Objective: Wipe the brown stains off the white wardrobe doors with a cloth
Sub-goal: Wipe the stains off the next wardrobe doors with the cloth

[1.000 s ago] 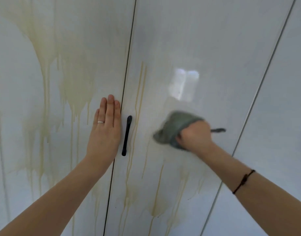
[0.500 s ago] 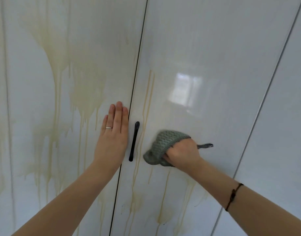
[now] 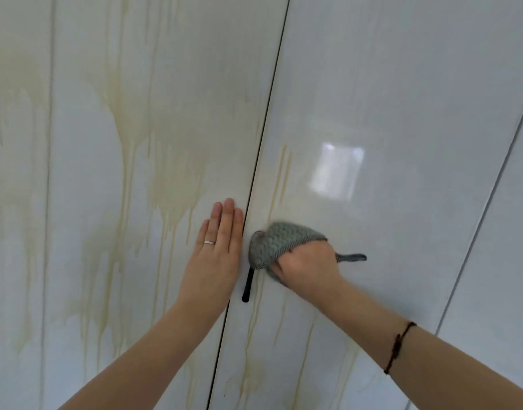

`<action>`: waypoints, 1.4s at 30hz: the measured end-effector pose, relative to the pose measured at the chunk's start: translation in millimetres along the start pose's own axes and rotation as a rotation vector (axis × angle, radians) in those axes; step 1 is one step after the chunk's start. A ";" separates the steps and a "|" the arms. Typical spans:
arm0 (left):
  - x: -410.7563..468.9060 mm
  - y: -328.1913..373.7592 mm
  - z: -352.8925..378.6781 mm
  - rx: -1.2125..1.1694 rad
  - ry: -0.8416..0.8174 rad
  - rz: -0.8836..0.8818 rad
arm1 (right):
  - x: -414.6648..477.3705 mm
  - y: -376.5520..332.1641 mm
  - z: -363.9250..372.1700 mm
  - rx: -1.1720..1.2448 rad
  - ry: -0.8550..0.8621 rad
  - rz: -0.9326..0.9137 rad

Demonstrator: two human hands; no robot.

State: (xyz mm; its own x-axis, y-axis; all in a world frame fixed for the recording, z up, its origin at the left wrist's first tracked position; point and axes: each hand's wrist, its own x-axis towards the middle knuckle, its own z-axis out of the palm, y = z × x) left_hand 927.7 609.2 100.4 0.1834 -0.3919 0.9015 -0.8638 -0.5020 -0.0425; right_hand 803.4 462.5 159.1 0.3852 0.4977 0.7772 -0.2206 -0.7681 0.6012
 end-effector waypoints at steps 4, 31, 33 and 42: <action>-1.0 -1.1 0.9 0.005 0.000 -0.002 | -9.4 8.0 -5.3 0.013 -0.103 -0.104; -5.4 -8.0 1.1 -0.065 0.030 0.040 | 149.2 50.0 -10.5 -0.286 0.045 0.535; -6.1 -10.0 2.4 -0.083 0.039 0.046 | 136.6 27.4 3.6 -0.247 0.067 0.384; -7.8 -19.2 1.8 -0.122 0.042 0.072 | 95.1 26.2 -10.9 -0.184 -0.059 0.265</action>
State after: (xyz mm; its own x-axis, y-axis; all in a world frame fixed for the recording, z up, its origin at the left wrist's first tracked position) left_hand 943.7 620.5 93.5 0.1010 -0.3899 0.9153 -0.9250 -0.3755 -0.0579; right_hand 824.5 494.2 250.9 0.3424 0.2617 0.9024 -0.4766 -0.7793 0.4068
